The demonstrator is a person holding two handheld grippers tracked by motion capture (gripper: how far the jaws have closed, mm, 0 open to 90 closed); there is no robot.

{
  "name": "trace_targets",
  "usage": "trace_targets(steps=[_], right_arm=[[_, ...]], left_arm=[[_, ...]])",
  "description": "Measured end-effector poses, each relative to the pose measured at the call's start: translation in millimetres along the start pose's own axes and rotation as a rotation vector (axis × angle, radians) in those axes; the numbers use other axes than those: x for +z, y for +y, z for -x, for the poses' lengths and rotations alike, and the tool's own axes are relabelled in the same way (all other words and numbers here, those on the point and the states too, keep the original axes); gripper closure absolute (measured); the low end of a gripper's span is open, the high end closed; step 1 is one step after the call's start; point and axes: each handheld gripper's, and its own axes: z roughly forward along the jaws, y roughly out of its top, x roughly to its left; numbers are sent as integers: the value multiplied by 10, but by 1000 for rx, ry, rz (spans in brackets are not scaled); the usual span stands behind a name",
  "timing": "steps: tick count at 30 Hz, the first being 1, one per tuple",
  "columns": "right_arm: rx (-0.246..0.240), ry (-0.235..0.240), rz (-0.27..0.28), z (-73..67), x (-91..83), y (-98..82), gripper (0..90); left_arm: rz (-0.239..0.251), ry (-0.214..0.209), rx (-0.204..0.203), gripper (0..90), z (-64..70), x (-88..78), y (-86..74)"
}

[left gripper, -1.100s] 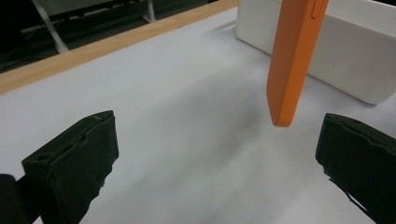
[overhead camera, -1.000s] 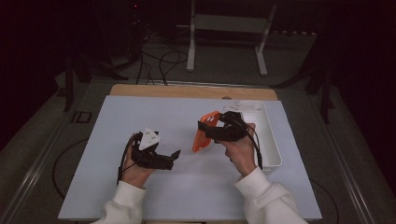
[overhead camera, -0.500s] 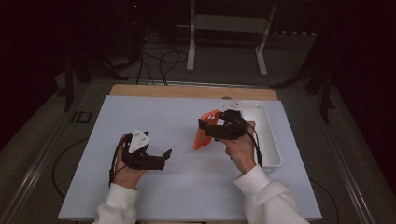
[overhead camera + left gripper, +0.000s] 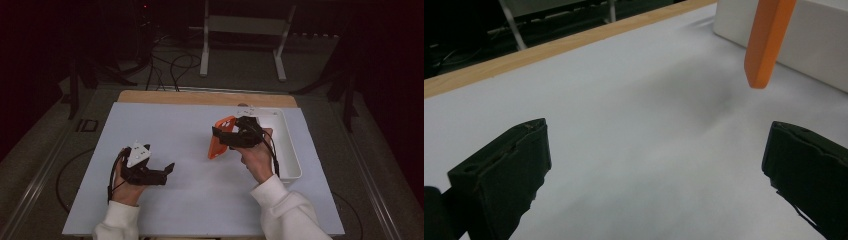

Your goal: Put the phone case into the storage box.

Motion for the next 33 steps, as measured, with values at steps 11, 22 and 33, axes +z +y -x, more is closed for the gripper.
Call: trace_targets(steps=[11, 22, 33], right_arm=[[-12, -20, 1, 31, 13, 32, 162], [-12, -46, -3, 86, 18, 59, 162], [-16, -65, -4, 122, 32, 73, 162]], left_arm=[[19, 24, -18, 0, -68, -79, -94], [22, 28, -31, 0, -112, -124, -189], [37, 27, -51, 0, -141, -175, -293]])
